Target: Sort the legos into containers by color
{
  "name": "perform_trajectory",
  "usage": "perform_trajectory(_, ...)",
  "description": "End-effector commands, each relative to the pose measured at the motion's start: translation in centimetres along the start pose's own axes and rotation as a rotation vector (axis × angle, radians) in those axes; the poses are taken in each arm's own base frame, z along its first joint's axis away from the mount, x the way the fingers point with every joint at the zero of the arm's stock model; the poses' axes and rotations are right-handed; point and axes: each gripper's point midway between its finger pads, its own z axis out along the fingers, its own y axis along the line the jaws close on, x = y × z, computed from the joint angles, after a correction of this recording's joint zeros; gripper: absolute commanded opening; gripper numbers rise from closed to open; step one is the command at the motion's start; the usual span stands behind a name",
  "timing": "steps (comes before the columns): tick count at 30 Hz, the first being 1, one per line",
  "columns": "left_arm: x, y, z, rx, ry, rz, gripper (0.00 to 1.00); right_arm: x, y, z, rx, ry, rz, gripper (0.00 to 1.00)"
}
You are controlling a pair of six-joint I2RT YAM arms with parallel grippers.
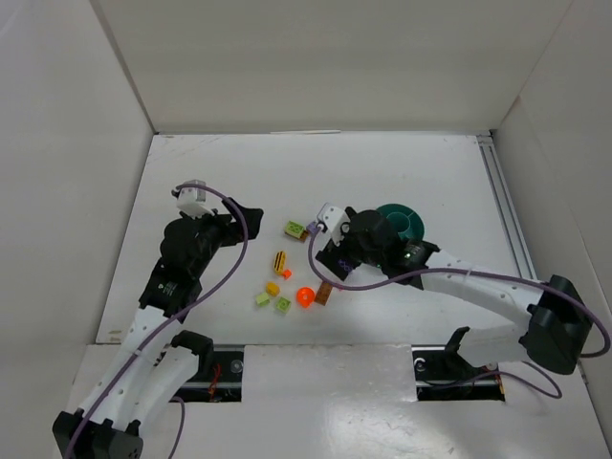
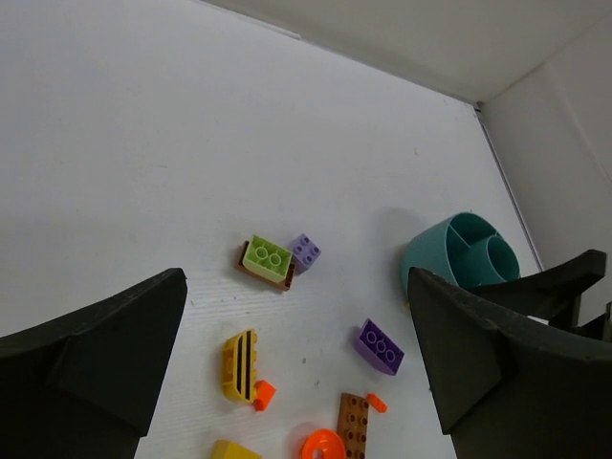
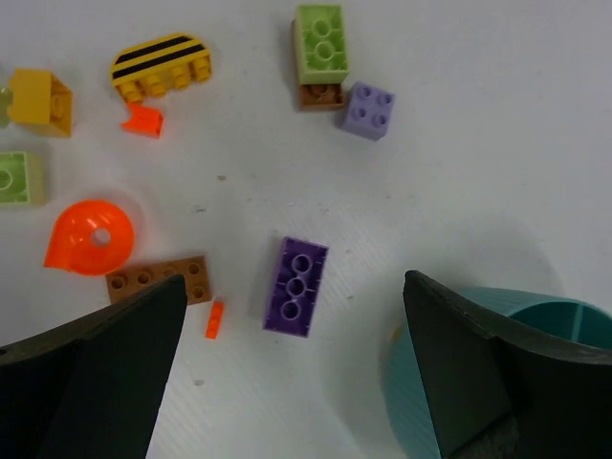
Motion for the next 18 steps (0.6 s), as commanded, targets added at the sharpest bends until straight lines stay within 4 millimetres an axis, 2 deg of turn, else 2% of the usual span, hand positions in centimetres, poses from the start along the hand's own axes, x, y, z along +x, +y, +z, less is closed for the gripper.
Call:
perform_trajectory(1,0.3,-2.0,0.3,0.128,-0.007,0.022,1.0,-2.5,0.6,0.4,0.042,-0.083,0.043,0.99)
perform_trajectory(2,0.4,-2.0,0.6,0.127,-0.006,0.022,1.0,-2.1,0.5,0.7,0.054,-0.069,0.053,0.99)
perform_trajectory(5,1.4,-1.3,1.0,0.112,0.019,0.02,1.0,0.2,1.0,2.7,0.052,0.014,0.064,0.86)
perform_trajectory(7,1.5,-1.0,1.2,0.102,0.011,0.029,1.0,1.2,1.5,3.9,0.036,0.051,0.059,0.83)
perform_trajectory(8,2.2,-0.5,1.4,0.091,0.029,0.028,1.0,2.7,2.0,4.9,0.028,0.1,0.067,0.81)
perform_trajectory(10,2.4,-1.3,1.4,0.147,0.025,0.04,1.0,3.0,1.8,5.9,0.052,0.124,0.087,0.76)
perform_trajectory(13,3.2,-1.2,1.4,0.16,0.039,0.04,1.0,4.8,1.7,7.2,0.098,0.184,0.127,0.74)
perform_trajectory(14,3.2,-1.2,1.4,0.16,0.039,0.04,1.0,4.8,1.5,7.5,0.114,0.187,0.136,0.73)
perform_trajectory(15,3.6,-0.9,1.4,0.155,0.047,0.039,1.0,5.7,1.6,8.0,0.126,0.214,0.143,0.73)
perform_trajectory(18,4.0,-0.5,1.8,0.137,0.06,0.038,1.0,5.9,1.0,8.5,0.169,0.225,0.166,0.73)
